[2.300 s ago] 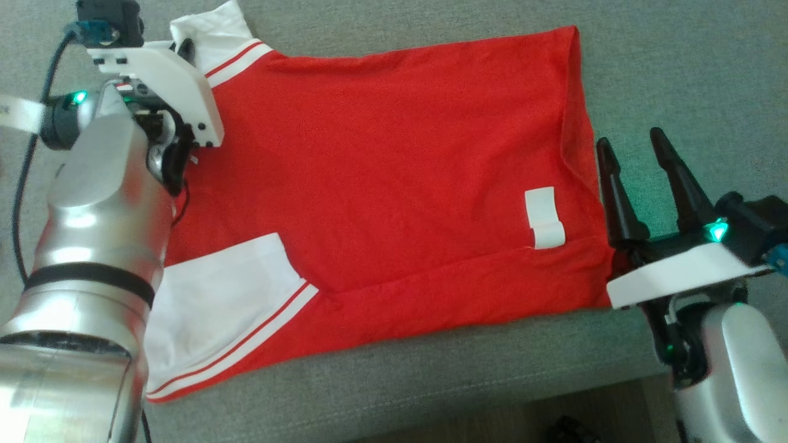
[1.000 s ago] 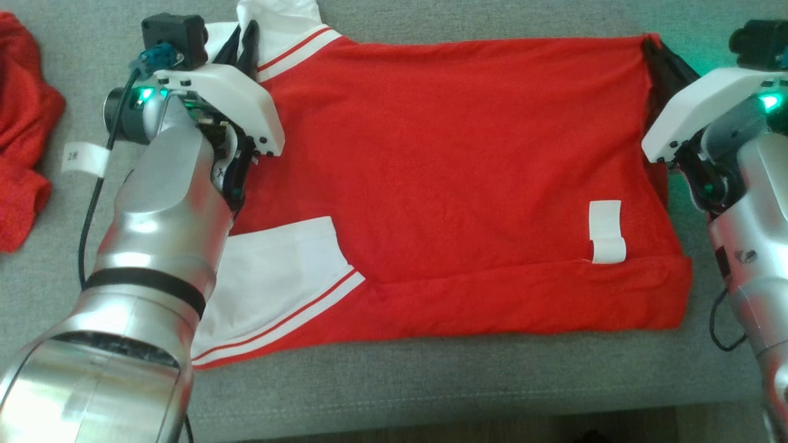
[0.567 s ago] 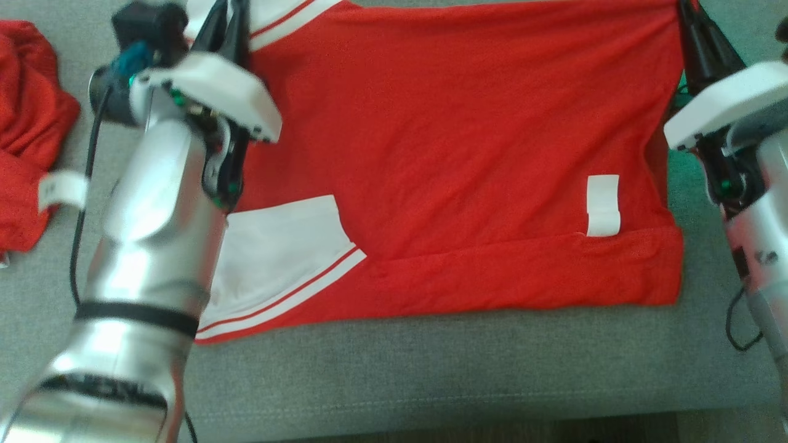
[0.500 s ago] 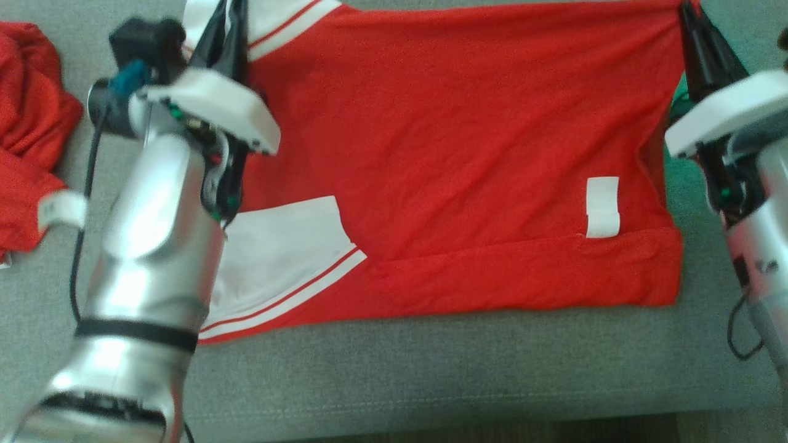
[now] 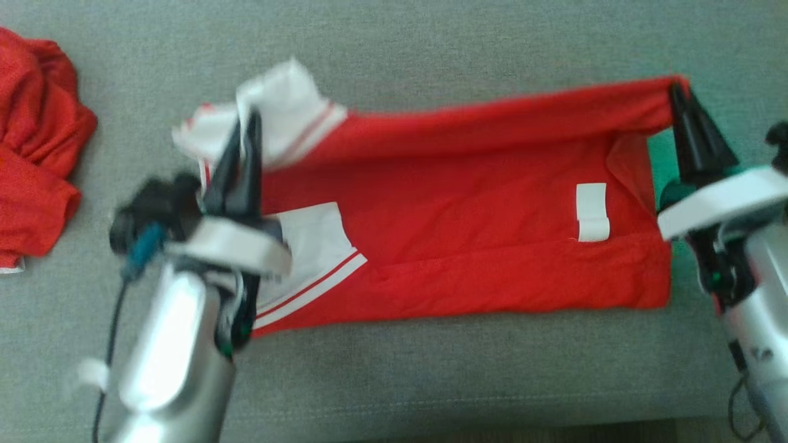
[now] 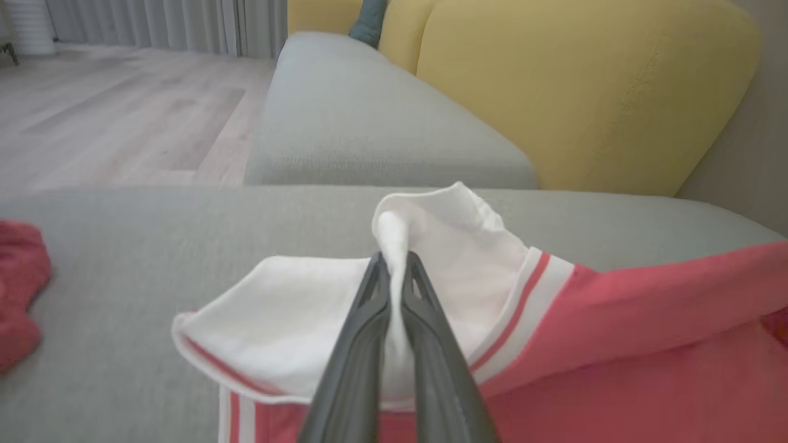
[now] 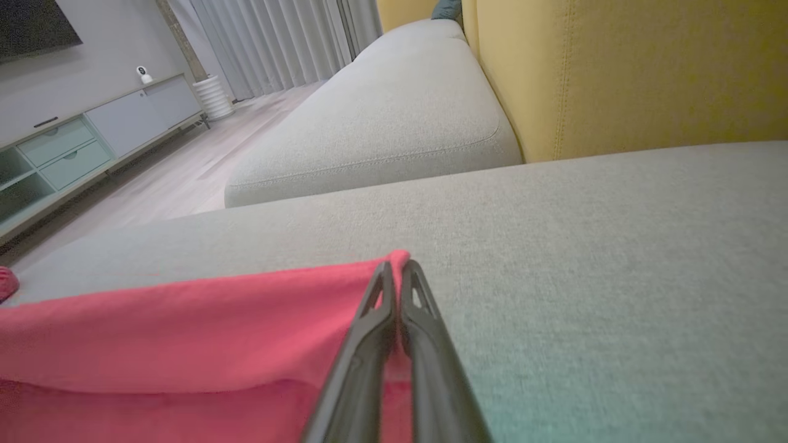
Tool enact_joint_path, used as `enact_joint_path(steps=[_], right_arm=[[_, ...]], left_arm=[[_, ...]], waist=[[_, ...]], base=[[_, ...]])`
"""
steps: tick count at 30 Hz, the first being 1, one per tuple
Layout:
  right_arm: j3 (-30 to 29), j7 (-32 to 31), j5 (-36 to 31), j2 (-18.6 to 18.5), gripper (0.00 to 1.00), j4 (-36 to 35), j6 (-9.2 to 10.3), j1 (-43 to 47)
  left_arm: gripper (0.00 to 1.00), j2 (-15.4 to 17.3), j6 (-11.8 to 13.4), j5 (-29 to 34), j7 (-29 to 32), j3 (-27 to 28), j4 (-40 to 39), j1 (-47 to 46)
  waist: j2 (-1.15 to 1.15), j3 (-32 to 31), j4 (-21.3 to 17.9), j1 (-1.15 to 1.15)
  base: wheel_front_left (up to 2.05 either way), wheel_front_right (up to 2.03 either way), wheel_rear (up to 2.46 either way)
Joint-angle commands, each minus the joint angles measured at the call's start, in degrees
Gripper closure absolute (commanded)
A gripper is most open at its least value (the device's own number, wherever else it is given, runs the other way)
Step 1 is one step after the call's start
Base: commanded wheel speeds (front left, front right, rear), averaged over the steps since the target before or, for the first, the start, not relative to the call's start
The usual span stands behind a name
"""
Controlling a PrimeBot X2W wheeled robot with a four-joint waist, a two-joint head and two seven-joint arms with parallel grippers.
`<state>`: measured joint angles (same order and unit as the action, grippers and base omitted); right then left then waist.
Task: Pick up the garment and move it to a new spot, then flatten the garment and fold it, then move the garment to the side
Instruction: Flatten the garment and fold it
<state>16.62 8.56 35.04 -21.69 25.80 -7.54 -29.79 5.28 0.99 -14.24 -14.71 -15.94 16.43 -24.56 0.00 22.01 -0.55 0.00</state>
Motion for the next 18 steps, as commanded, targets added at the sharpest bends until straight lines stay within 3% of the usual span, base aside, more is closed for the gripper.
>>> enact_joint_path(steps=[1, 9, 10, 12, 14, 15, 16, 18], right_arm=[[-0.27, 0.00, -0.94, -0.21, 1.00, -3.13, 0.05, 2.73], [-2.36, -1.91, -3.68, 1.59, 1.00, -7.80, 0.05, 9.65], [-2.81, -2.18, -4.29, 1.88, 0.97, -8.43, 0.05, 10.66], [-3.96, -2.81, -5.58, 2.65, 0.75, -9.56, 0.05, 12.76], [-4.83, -3.74, -7.14, 3.40, 0.35, -10.62, 0.05, 14.71], [-5.15, -4.28, -7.72, 3.88, 0.05, -11.18, 0.05, 15.65], [-5.49, -4.66, -8.45, 4.24, 0.00, -11.86, 0.05, 16.56], [-6.16, -5.30, -9.73, 5.05, 0.00, -13.30, 0.05, 18.49]], left_arm=[[1.00, 0.90, 0.29, -0.47, -0.29, 1.91, -2.53, 2.56], [1.00, -0.08, 0.29, -2.78, -0.29, 2.56, -1.48, 9.23], [1.00, -0.22, 0.20, -3.14, -0.29, 2.56, -0.99, 9.75], [0.95, -0.42, -0.01, -3.62, -0.29, 2.44, 0.15, 10.50], [0.60, -0.58, -0.30, -4.17, -0.28, 2.28, 1.43, 11.05], [0.15, -0.66, -0.54, -4.57, -0.04, 2.11, 2.24, 11.43], [0.00, -0.72, -0.63, -4.85, 0.02, 2.02, 2.80, 11.68], [0.00, -0.76, -0.59, -4.97, -0.01, 1.87, 3.62, 12.27]], waist=[[0.00, -0.23, 0.01, 0.00], [0.00, -1.06, 0.08, 0.00], [0.00, -1.19, 0.08, 0.00], [0.00, -1.45, 0.05, 0.00], [0.00, -1.73, -0.06, 0.00], [0.00, -2.00, -0.16, 0.00], [0.00, -2.21, -0.24, 0.00], [0.00, -2.81, -0.41, 0.00]], base=[[0.00, 0.00, 0.00], [0.00, 0.00, 0.00], [0.00, 0.00, 0.00], [0.00, 0.00, 0.00], [0.00, 0.00, 0.00], [0.00, 0.00, 0.00], [0.00, 0.00, 0.00], [0.00, 0.00, 0.00]])
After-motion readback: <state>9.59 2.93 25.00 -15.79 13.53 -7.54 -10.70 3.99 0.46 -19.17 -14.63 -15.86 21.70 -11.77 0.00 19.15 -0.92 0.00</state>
